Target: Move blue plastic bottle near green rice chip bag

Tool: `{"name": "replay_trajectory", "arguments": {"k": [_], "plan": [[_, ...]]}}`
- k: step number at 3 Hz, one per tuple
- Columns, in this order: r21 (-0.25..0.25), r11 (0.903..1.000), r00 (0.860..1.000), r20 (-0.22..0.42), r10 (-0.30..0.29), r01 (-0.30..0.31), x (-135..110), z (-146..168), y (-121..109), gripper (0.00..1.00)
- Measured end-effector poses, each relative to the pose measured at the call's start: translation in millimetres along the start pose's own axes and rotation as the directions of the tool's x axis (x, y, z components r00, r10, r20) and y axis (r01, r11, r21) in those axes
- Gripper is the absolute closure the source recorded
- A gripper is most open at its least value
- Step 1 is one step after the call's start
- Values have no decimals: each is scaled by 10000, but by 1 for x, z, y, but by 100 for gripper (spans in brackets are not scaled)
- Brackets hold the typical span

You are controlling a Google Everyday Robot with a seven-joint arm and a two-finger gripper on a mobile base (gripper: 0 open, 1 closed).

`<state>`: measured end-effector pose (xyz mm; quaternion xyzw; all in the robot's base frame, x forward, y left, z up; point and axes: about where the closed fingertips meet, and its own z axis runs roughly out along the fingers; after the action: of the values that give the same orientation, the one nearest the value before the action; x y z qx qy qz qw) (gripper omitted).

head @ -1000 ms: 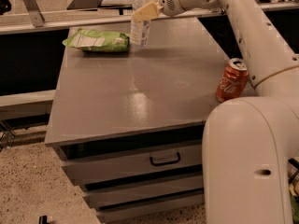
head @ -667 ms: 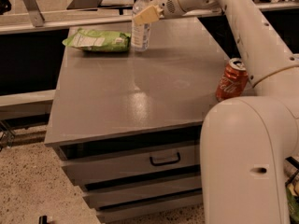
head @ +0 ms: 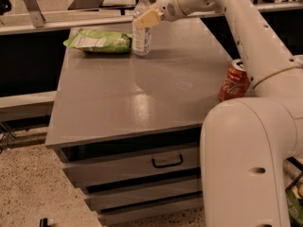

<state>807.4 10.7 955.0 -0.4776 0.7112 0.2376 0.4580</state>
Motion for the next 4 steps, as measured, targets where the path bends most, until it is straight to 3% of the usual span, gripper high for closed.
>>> {"name": "replay_trajectory", "arguments": {"k": [2, 3, 4], "plan": [[-112, 9999, 10000, -28, 19, -19, 2, 8, 3, 13], [-211, 9998, 10000, -47, 23, -24, 3, 13, 5, 0], [-263, 9997, 10000, -53, 18, -19, 3, 14, 6, 0]]}}
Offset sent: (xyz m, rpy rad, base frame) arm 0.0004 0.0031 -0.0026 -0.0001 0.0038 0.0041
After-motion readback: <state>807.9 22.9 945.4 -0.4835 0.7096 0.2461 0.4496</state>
